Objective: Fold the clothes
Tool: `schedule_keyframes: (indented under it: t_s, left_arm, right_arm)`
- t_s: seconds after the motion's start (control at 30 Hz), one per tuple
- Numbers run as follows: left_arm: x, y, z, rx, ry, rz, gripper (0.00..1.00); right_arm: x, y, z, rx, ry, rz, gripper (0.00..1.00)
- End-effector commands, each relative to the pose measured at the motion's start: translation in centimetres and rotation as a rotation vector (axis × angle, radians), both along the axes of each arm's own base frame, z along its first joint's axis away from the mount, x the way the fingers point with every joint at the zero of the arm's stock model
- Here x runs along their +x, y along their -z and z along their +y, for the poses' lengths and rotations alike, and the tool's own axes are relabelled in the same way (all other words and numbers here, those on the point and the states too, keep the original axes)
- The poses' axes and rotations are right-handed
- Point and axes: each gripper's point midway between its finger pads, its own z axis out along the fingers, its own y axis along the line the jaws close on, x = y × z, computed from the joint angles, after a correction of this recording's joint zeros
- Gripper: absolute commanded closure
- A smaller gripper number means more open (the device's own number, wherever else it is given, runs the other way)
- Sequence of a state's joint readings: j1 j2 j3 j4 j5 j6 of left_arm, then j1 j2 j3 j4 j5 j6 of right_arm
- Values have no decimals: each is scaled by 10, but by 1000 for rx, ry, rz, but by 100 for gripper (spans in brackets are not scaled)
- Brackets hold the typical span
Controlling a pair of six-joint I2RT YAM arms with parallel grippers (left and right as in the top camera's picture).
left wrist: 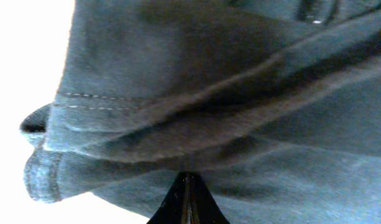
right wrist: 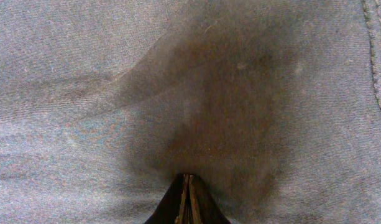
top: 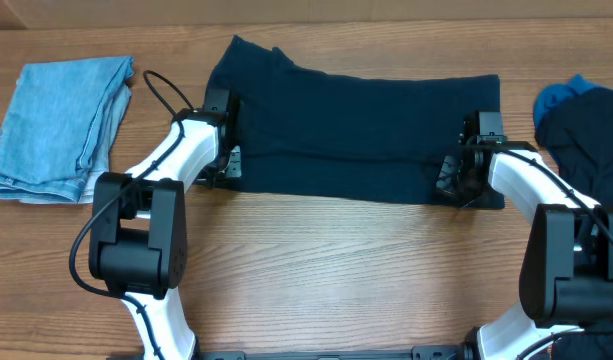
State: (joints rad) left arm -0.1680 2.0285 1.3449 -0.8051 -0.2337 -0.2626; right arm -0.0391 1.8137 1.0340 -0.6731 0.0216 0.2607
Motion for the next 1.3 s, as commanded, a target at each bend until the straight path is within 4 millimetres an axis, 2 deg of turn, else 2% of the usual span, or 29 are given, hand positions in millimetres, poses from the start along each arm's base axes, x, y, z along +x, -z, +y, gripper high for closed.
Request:
schedule_keyframes:
  t_s: [0.0, 0.1, 0.23, 0.33, 0.4, 0.43, 0.5, 0.57, 0.63, 0.8, 0.93, 1.07, 1.17, 1.27]
  left_arm:
    - [-22, 20, 11, 28, -44, 67, 96]
    - [-37, 29, 3, -25, -42, 116, 96]
    - [-47, 29, -11, -109, -42, 164, 96]
    - [-56, 24, -11, -112, -65, 191, 96]
    - [-48, 3, -14, -133, -84, 137, 96]
    - [-36, -18, -15, -143, -88, 52, 96]
    - [-18, -42, -14, -153, -83, -64, 96]
    - [-10, -46, -11, -132, -83, -105, 96]
    - [-6, -37, 0, -68, -91, -111, 96]
    - [3, 2, 3, -35, -95, -78, 96]
    - [0, 18, 5, -27, -96, -42, 96]
    - [-20, 31, 6, -26, -97, 16, 96]
    - [-52, 49, 3, -57, -114, 99, 96]
    - [-74, 57, -1, -85, -117, 172, 96]
  right_arm:
    - [-24, 23, -17, -64, 23, 98, 96]
    - [-24, 23, -17, -64, 24, 99, 96]
    - [-25, 23, -17, -67, 21, 102, 96]
    - [-25, 23, -17, -67, 21, 102, 95]
    - [-25, 23, -17, -67, 21, 102, 95]
    - [-25, 23, -17, -67, 21, 101, 95]
    - [-25, 23, -17, -67, 21, 100, 95]
    - [-24, 23, -17, -67, 21, 98, 95]
    - [-24, 23, -17, -67, 21, 97, 95]
    - [-24, 23, -16, -59, 20, 97, 95]
    - [-24, 23, -16, -60, 20, 98, 95]
    - [-26, 23, -17, -64, 20, 107, 94]
    - [-30, 23, -22, -96, 24, 121, 78]
    - [-29, 19, -25, -111, 25, 128, 77]
